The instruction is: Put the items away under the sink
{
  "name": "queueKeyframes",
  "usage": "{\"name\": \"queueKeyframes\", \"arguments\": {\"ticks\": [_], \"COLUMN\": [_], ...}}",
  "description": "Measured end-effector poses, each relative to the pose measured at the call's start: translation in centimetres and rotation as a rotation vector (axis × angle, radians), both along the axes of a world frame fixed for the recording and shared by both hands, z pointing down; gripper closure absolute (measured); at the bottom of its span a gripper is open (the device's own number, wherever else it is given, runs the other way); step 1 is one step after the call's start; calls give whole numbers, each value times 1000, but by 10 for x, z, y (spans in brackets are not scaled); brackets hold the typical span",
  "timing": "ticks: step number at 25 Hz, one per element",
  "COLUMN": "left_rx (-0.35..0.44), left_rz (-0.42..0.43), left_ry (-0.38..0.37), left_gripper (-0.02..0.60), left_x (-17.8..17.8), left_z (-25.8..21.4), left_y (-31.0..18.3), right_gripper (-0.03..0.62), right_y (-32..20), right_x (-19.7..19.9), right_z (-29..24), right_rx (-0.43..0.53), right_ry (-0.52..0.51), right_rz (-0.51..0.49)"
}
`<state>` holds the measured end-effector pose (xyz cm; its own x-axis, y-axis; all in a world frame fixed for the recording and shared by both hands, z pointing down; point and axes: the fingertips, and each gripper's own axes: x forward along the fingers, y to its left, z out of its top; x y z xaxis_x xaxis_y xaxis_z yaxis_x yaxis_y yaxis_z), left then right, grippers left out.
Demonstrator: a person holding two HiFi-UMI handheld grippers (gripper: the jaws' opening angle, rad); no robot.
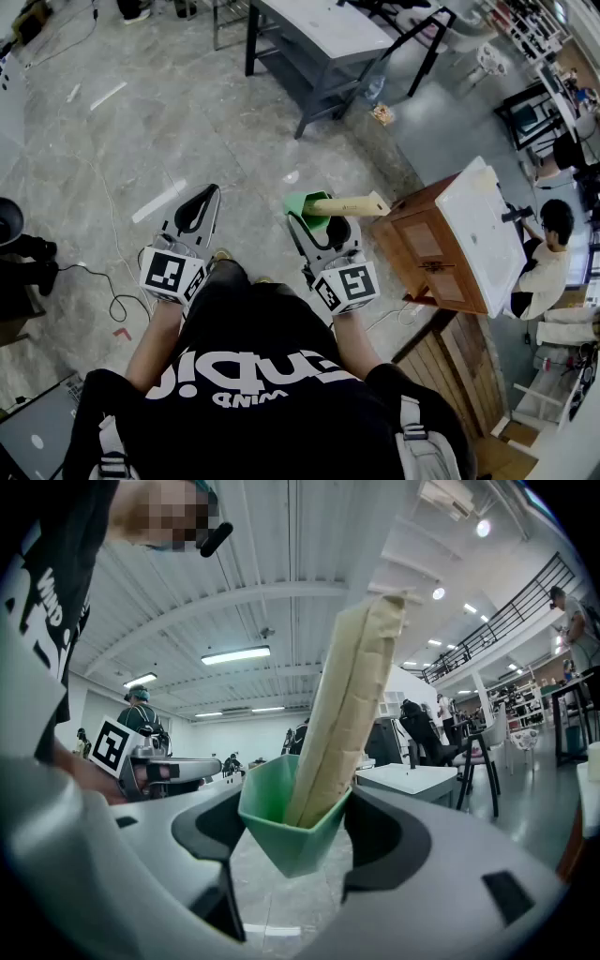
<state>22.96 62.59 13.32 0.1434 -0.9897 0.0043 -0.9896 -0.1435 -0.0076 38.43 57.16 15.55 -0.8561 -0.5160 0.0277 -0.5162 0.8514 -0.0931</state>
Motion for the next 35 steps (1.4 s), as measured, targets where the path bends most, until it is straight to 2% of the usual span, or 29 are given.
{"name": "queueKeyframes", "arguments": {"ticks": [8, 16, 25, 31, 35], "left_rx": [-17, -40, -54, -32, -45], "left_rz": [2, 14, 53, 100, 134], "left_ry": [5, 9, 7, 12, 17], "left_gripper": [561, 561, 561, 561, 561], "left_x": [-4, -23, -70, -103, -117], "left_z": [6, 9, 3, -4, 4], "left_y": [0, -17, -60, -84, -97], "right_gripper": [263, 263, 263, 263, 263], "right_y": [0, -15, -51, -72, -84], "right_x": [-5, -24, -65, -101, -116], "right_z": [1, 5, -2, -8, -5], "right_rx": [-22, -56, -75, -50, -44], "right_ry": [-42, -43, -51, -54, -42], "right_rz": [-16, -7, 31, 67, 96]}}
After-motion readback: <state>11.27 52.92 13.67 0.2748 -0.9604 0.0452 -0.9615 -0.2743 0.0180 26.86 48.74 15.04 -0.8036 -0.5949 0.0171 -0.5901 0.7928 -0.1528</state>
